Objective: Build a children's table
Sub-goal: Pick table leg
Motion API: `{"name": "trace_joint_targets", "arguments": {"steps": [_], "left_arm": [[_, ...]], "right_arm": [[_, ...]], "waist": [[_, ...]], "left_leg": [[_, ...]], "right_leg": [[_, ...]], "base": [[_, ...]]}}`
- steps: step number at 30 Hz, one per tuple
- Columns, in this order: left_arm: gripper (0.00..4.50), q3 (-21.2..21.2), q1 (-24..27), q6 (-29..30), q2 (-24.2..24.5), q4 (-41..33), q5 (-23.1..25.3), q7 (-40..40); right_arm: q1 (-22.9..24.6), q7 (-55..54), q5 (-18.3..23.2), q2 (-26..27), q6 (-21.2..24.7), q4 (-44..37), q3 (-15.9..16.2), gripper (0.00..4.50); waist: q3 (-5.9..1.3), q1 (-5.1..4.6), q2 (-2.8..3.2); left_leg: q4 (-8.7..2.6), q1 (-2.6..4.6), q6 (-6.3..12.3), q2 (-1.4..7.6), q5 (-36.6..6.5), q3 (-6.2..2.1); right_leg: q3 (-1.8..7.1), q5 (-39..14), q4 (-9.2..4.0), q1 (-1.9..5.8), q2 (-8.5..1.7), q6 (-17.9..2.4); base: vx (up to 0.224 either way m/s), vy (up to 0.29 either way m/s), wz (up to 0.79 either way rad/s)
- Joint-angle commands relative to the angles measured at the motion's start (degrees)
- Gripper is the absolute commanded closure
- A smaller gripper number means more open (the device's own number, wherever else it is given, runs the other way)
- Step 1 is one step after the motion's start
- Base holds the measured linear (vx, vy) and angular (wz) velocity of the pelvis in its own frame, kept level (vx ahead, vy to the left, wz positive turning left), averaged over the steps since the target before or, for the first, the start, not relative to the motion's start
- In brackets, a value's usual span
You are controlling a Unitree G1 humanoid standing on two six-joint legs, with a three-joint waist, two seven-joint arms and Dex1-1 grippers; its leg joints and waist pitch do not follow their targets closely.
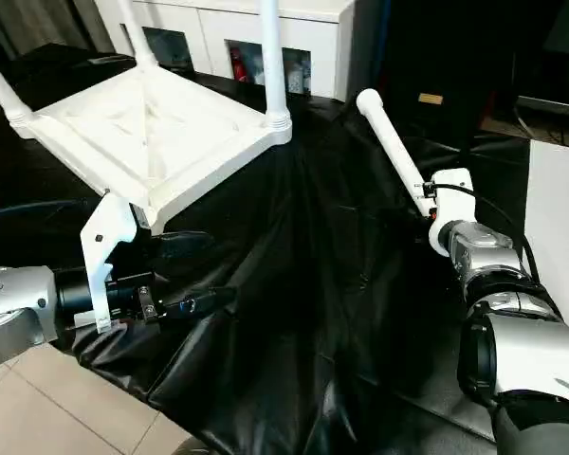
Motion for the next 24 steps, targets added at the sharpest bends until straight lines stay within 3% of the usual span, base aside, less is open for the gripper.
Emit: {"name": "trace_joint_targets", "arguments": {"steps": [1, 8, 16, 20, 21, 22, 23, 24], "left_arm": [[0.0, -0.25, -0.73, -0.53, 0.34, 0.93, 0.35, 0.08], [0.0, -0.62, -0.74, -2.04, 1.39, 1.69, 1.22, -0.28], [0.0, -0.35, -0.48, -4.92, 2.6, 3.52, 2.85, -1.27], [0.0, -0.66, 0.49, -8.46, 3.33, 6.57, 5.41, -1.49], [0.0, -0.85, 0.82, -8.9, 3.51, 7.2, 6.15, -1.15], [0.0, -0.9, 0.92, -9.11, 3.54, 7.46, 6.37, -1.11], [0.0, -1.31, 1.42, -10.3, 3.43, 8.82, 7.92, -0.29], [0.0, -1.31, 1.42, -10.3, 3.43, 8.82, 7.92, -0.29]], "right_arm": [[0.6, 0.98, -0.83, -0.11, 1.22, 0.84, 0.64, 1.97], [0.33, 2.61, -0.79, -0.37, 1.65, 0.72, 0.17, 2.36], [0.01, 6.58, -1.37, -0.19, 1.81, 0.65, 0.7, 3.11], [-0.44, 7.5, -0.08, 0.21, 0.68, 0.34, -0.48, 3.23], [-0.6, 7.82, 0.54, 0.46, 0.46, 0.21, -0.98, 3.25], [-0.62, 7.96, 0.63, 0.56, 0.37, 0.18, -1.03, 3.25], [-0.75, 8.94, 1.3, 1.12, -0.43, -0.1, -1.44, 3.25], [-0.75, 8.94, 1.3, 1.12, -0.43, -0.1, -1.44, 3.25]], "waist": [[-3.69, 0.28, -0.95], [-4.17, 0.33, -1.0], [-4.74, 0.69, -1.09], [-5.58, 0.72, -1.49], [-5.62, 0.61, -1.01], [-5.6, 0.54, -1.14], [-5.68, 0.31, -0.36], [-5.67, 0.24, -0.51]], "left_leg": [[-4.88, 1.45, 3.79, 4.09, -9.13, -1.68], [-4.55, 1.33, 4.78, 4.02, -6.68, -1.67], [-4.05, 1.4, 5.81, 4.03, -4.47, -1.51], [-3.45, 1.42, 6.97, 3.96, -1.43, -1.37], [-3.31, 1.46, 7.27, 3.94, -0.95, -1.36], [-3.27, 1.36, 7.43, 3.91, -0.96, -1.31], [-3.21, 1.46, 7.4, 3.96, -1.52, -1.38], [-3.28, 1.46, 7.43, 4.0, -1.94, -1.39]], "right_leg": [[2.41, -6.6, -4.04, 2.27, -4.06, -17.15], [2.28, -3.44, -3.64, 2.51, -4.04, -17.66], [2.2, -1.76, -3.38, 2.53, -3.98, -18.06], [2.09, 0.08, -3.0, 2.66, -3.96, -18.03], [2.02, 0.49, -3.03, 2.53, -3.84, -17.86], [2.05, 0.7, -2.97, 2.55, -3.81, -17.89], [1.98, 0.73, -2.9, 2.51, -3.77, -17.89], [1.94, 0.61, -3.01, 2.56, -3.78, -17.87]], "base": [[0.0, 0.0, 0.0], [0.0, 0.0, 0.0], [0.0, 0.0, 0.0], [0.0, 0.0, 0.0], [0.0, 0.0, 0.0], [0.0, 0.0, 0.0], [0.0, 0.0, 0.0], [0.0, 0.0, 0.0]]}}
